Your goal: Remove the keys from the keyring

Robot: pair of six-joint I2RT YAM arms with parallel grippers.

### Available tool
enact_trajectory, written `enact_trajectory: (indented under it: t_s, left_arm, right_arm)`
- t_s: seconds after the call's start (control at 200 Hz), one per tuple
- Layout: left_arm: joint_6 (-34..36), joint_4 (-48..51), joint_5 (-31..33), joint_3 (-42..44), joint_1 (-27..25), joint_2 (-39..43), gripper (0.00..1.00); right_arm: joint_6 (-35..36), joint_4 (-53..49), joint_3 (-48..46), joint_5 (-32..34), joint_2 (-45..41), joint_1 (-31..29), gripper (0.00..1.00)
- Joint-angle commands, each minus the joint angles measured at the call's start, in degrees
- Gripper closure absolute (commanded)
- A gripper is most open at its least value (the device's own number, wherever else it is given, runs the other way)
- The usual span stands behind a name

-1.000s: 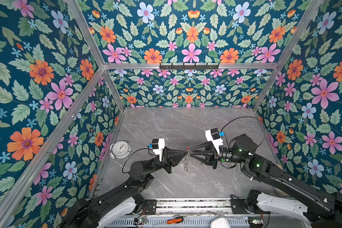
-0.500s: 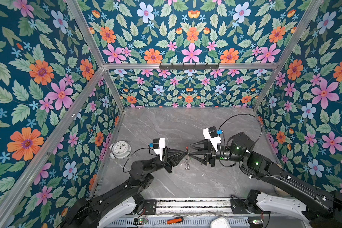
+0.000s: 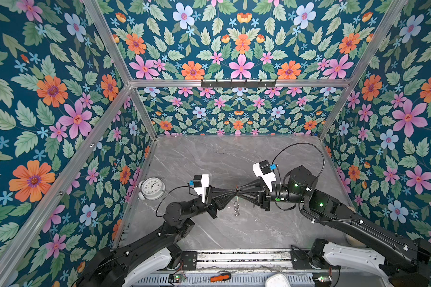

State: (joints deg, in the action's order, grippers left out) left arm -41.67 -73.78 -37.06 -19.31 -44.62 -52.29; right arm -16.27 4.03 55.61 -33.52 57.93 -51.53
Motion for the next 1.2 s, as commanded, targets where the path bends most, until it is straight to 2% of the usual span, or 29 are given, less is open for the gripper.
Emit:
enact_trajectory:
  t_s: [0.0, 0.125, 0.315, 0.54, 0.88, 1.005, 1.195]
  left_arm:
    - [-0.10, -2.49, 0.32, 0.11, 0.05, 0.26, 1.00]
    - [-0.08, -2.49, 0.30, 0.15, 0.05, 0.24, 1.00]
    - [-0.07, -2.49, 0.43, 0.15, -0.04, 0.11, 1.00]
    - [-0.02, -2.46, 0.67, 0.26, 0.04, 0.31, 1.00]
    - [-0.38, -0.63, 0.65, -0.18, 0.03, 0.17, 1.00]
    - [-0.57, 1.28, 0.45, -0.68, 0.00, 0.43, 0.81]
    - [-0.63, 5.05, -0.58, -1.56, 0.02, 1.69, 0.69]
  right_arm:
    - [-0.41, 0.99, -0.28, -0.50, -0.48, 0.33, 0.78]
    - [-0.65, 1.28, -0.61, -0.84, -0.70, 0.64, 0.84]
    - [-0.76, 1.63, -0.51, -2.06, -0.14, 0.64, 0.87]
    - [-0.78, 1.71, -0.76, -2.69, -0.01, 0.69, 1.00]
    - [0.82, -0.96, -0.12, -1.06, -0.52, 0.66, 1.00]
    - [2.06, -4.24, 1.22, -0.09, -0.66, 0.64, 1.00]
    - [4.51, -10.84, 3.41, 0.78, -0.95, 0.64, 1.00]
